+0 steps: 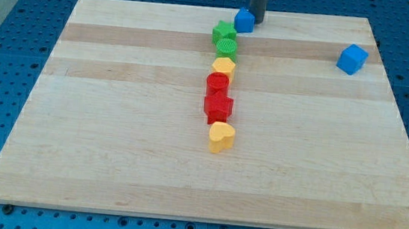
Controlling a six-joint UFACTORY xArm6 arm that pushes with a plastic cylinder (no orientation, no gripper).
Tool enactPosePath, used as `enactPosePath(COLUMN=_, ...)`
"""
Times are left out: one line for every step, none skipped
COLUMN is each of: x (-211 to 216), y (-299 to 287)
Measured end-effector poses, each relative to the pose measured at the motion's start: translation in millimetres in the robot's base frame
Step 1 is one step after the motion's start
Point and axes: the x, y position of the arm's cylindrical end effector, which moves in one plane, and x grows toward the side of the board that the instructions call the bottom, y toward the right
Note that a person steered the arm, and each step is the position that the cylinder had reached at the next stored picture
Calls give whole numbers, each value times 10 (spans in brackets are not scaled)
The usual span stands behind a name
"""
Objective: Move the blue cube towards the bottom center
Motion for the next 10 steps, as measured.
enactPosePath(x=0, y=-87)
enactPosePath(x=0, y=-173)
enactPosePath(x=1, y=-264)
enactPosePath(x=1, y=-341)
enactPosePath(x=1, y=-407)
enactPosePath(x=-211, y=361)
enactPosePath(x=-263, y=706)
enactPosePath(x=-262, y=781)
enactPosePath(x=-260, y=1216)
enactPosePath(x=-261, y=1653)
